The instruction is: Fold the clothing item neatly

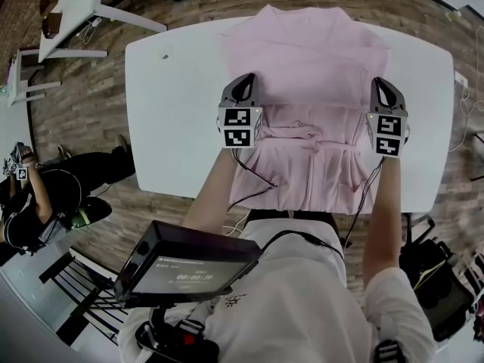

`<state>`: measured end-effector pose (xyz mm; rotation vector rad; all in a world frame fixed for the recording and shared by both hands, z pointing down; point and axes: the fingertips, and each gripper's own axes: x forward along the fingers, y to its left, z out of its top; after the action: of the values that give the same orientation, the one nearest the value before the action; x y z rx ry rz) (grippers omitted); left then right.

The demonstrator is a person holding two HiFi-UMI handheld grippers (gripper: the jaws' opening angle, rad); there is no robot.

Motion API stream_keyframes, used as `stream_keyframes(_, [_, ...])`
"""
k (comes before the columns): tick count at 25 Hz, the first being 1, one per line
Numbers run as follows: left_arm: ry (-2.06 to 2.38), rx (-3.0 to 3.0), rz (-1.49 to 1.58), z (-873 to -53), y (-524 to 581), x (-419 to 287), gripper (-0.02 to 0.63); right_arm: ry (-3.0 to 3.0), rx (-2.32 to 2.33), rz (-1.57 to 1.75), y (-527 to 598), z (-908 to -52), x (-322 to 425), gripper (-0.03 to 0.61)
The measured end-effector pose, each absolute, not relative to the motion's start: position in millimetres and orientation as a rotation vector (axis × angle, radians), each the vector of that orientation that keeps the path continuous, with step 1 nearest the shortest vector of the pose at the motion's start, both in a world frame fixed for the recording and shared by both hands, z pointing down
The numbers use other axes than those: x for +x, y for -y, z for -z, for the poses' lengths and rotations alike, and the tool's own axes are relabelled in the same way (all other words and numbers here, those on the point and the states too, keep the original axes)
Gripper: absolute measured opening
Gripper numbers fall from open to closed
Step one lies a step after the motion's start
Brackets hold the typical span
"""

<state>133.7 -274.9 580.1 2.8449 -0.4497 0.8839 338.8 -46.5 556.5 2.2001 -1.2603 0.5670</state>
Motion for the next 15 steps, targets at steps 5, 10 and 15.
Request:
stream_keyframes(5, [0.361, 2.838, -0.912, -589.7, 255.1, 135.7, 0.003, 1.494, 2.060, -0.635, 81.9, -579.3, 287.3, 0.003])
stream_keyframes(10, [0.326, 2.846, -1.005, -606.2, 249.7, 134.6, 0.003, 1.335, 1.945, -0.683, 57.0, -615.1, 304.1, 0.003])
stream_keyframes(15, [0.341, 2.850, -0.968, -596.4, 250.9, 130.4, 0.003, 1.267, 2.009, -0.690, 33.3, -601.3, 317.9, 0.003])
